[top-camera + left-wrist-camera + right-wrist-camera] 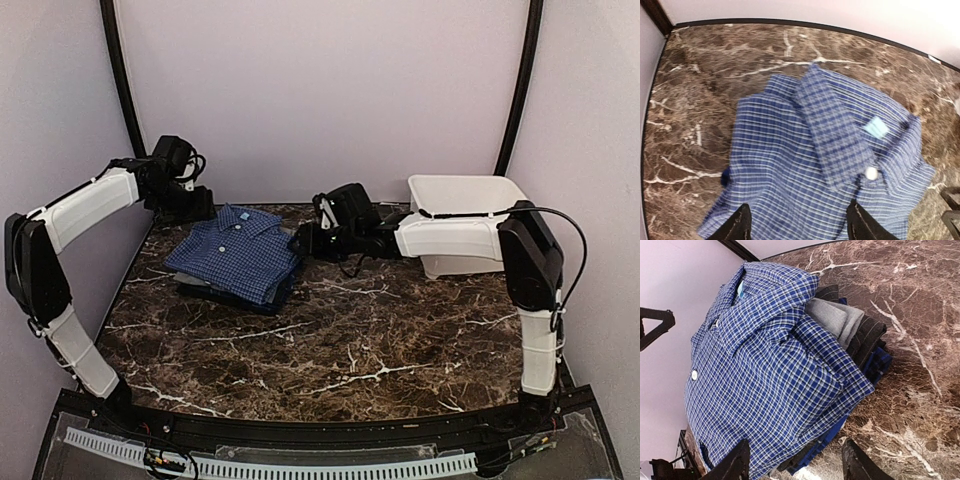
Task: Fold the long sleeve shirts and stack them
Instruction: Place the square-folded shirt on the square-folded shirt, then move the square-folded shirt to the corner of the board.
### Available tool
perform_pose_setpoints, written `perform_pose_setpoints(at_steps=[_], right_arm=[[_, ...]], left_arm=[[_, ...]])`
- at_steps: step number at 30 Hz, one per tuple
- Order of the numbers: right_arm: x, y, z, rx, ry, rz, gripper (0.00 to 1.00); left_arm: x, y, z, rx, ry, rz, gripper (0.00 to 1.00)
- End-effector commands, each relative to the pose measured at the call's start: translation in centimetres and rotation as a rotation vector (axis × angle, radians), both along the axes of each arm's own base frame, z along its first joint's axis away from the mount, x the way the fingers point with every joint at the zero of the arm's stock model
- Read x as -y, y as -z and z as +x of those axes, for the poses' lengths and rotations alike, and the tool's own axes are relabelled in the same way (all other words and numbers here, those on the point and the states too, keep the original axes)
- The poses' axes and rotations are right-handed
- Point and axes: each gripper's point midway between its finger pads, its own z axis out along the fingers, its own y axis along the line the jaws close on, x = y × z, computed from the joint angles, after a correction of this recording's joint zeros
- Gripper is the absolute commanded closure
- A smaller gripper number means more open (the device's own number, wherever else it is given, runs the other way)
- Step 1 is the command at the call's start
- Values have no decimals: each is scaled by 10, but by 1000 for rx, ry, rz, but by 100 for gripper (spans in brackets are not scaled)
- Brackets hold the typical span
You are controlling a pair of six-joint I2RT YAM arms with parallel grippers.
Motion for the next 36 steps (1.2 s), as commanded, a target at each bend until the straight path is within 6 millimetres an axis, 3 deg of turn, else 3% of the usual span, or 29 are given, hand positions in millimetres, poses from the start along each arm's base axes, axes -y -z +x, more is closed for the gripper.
perform_pose_setpoints(at_steps=[1,6,15,18,23,25,30,36], right_arm=[[-16,3,4,-2,-45,35,36],[-19,21,14,-64,-48,66,32],[-32,21,38,-72,-49,139,36],[-33,17,46,-61,-40,146,45],[-36,5,58,-21,-47,131,87],[-37,3,62,-4,-47,111,98],[-34,-9,79,85,-29,48,100],[-26,4,101,102,-19,21,100]], left_arm=[[42,-5,-23,-4,101,-113,37],[56,7,-32,-32,131,-162,40],[60,16,-36,-53,138,-172,41],[60,18,-37,-55,141,-174,42],[65,24,-40,-73,150,-198,44],[68,27,-42,-81,156,-213,45],[78,39,-49,-109,172,-254,49],[87,56,-53,-139,176,-290,52]])
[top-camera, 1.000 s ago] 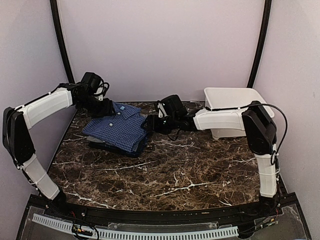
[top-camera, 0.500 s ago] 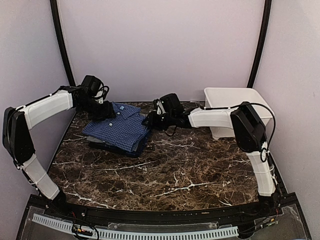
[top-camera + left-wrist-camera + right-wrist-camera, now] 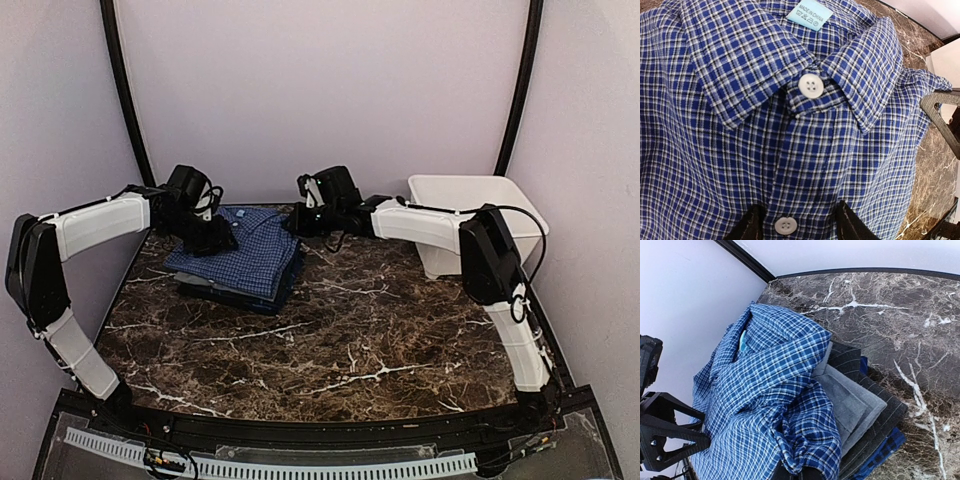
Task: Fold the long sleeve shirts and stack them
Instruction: Move the square-folded shirt to the corner of the board.
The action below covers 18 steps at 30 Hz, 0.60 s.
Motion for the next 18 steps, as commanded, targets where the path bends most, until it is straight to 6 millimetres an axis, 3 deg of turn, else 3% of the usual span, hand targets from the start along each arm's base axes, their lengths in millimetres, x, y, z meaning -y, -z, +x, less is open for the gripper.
perform_pose_setpoints(at_steps=[1,5,8,11,16,18], right_arm=[[14,20,29,28,33,-50,100],[13,28,23,-3,1,-50,98],[17,24,18,-7,-4,-57,81],[22,9,12,4,-8,-66,65],[36,-27,0,36,-2,-68,34],[45,-31,-9,35,5,-84,24]], left_arm=[[12,1,-6,-2,10,-54,52],[10,3,-5,-2,-10,-47,53],[10,-2,-2,15,-17,-46,53],[18,-21,2,74,7,-52,53],[45,-52,2,151,62,-76,50],[57,-62,1,178,78,-89,48]])
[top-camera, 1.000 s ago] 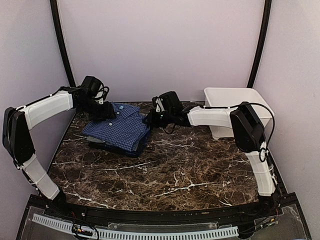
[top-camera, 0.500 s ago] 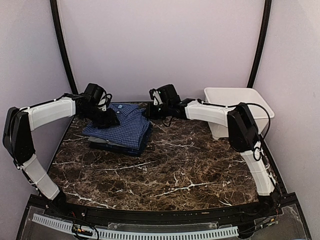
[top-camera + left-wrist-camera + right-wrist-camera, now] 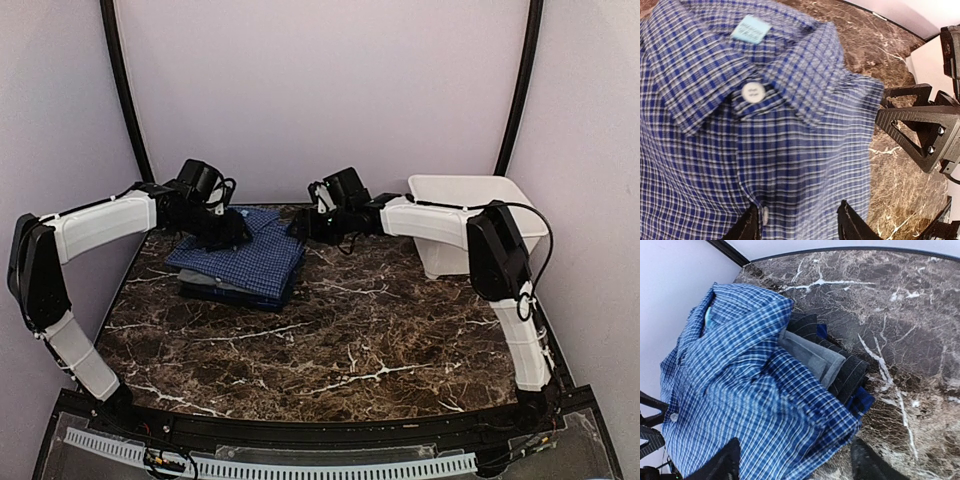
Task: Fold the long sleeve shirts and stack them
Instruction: Move the square-folded shirt to the corner of the board.
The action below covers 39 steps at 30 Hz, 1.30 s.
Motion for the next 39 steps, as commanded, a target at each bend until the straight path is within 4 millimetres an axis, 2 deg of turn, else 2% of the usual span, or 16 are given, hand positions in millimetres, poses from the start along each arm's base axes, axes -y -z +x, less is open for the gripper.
perform_pose_setpoints(at_steps=[1,6,7,8,11,12,15,18,20,23,25,26,27,31,35,39], right_arm=[[20,-64,-13,86,17,28,19],[58,-85,-27,132,102,-21,4],[69,-97,-29,153,131,-25,3],[80,-103,-31,168,156,-37,1],[110,-118,-37,210,227,-63,1],[118,-123,-40,223,246,-68,1],[142,-132,-49,244,287,-92,1],[162,-133,-59,248,319,-119,1],[173,-135,-67,253,333,-129,1],[186,-137,-78,257,345,-130,1],[191,-136,-84,253,349,-129,2],[193,-135,-86,250,352,-130,1],[196,-133,-88,248,355,-132,1],[203,-126,-96,236,363,-134,1],[207,-120,-101,222,365,-137,1],[211,-113,-104,214,371,-149,1]], left_arm=[[34,-53,-1,134,56,-67,46],[71,-60,-3,163,101,-95,39],[85,-59,-4,162,117,-98,37],[92,-57,1,164,116,-90,36],[126,-49,-2,157,148,-77,35],[134,-42,5,152,141,-63,34],[163,-25,6,133,160,-39,34],[183,-1,21,133,140,28,34],[189,14,31,132,121,55,34],[193,34,45,131,97,96,34],[193,62,51,102,85,146,34],[194,61,55,108,77,148,34],[192,71,58,99,68,168,34],[175,99,66,55,29,204,34],[153,114,71,21,3,235,34],[119,129,75,-31,-44,273,34]])
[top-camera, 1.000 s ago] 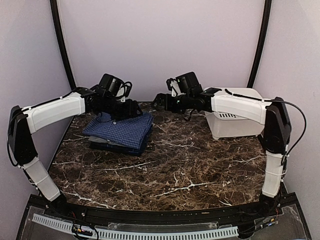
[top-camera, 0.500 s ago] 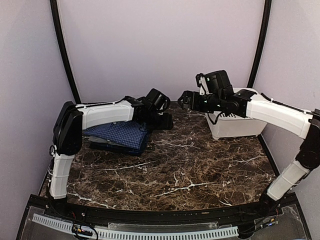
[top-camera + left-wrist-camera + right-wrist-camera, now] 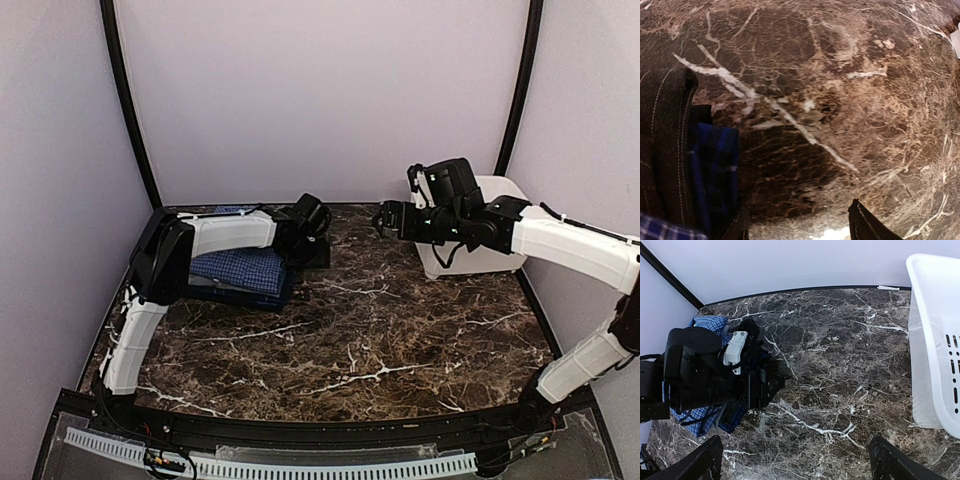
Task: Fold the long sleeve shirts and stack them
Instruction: Move the square-folded shirt to the corner of the board.
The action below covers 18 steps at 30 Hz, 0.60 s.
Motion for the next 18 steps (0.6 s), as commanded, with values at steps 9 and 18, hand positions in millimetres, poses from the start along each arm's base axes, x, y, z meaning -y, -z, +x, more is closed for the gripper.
perform_pose_setpoints(at_steps=[9,18], right_arm=[[9,6,-2,5,29,7,2],[6,14,-4,-8,10,10,1]], left_arm=[[-135,11,-6,-71,-153,95,34],[-220,5,-3,-80,-236,110,35]])
